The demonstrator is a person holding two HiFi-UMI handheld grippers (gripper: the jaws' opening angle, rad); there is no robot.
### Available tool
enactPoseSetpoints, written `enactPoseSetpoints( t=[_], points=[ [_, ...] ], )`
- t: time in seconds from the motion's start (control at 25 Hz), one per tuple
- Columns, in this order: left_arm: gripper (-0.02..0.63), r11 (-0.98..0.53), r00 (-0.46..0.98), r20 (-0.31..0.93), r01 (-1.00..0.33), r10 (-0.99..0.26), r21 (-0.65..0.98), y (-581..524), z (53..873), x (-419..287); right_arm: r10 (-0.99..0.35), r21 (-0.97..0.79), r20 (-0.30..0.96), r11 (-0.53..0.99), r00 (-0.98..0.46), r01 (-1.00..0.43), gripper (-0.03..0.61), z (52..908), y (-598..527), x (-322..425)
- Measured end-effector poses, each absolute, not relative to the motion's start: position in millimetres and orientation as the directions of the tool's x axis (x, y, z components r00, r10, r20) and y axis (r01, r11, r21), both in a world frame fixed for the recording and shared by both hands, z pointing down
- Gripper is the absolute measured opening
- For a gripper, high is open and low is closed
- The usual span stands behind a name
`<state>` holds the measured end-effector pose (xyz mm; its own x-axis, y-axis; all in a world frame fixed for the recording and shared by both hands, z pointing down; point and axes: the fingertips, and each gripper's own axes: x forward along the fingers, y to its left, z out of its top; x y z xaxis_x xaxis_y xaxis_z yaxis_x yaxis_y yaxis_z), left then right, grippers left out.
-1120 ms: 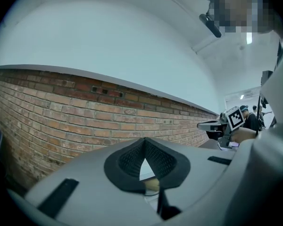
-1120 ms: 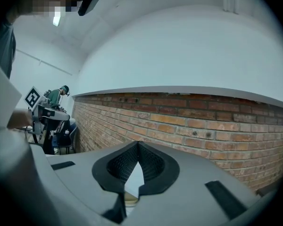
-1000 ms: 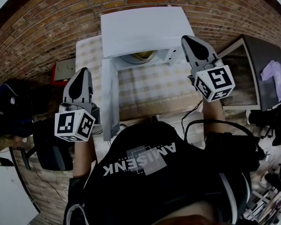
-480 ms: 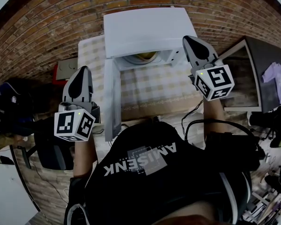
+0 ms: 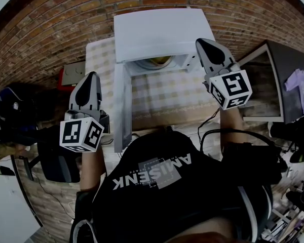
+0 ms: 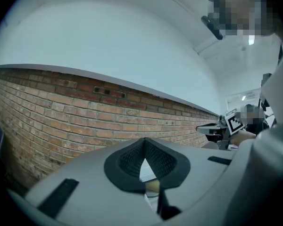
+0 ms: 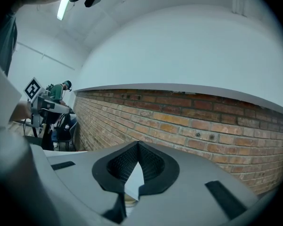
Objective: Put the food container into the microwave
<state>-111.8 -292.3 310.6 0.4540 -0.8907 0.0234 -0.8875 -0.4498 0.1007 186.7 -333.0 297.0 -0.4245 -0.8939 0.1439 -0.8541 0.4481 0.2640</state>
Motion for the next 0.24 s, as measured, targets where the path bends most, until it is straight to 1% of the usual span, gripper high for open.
enactPoseSetpoints(
  t=[0.24],
  points=[
    [0.012, -0.448, 0.451, 0.015, -0.889, -0.892, 0.098, -291.2, 305.6, -112.9, -0.895, 0.256, 0.145, 0.446, -0.422, -0.857, 0.040, 296.7, -333.7, 190.1]
  ],
)
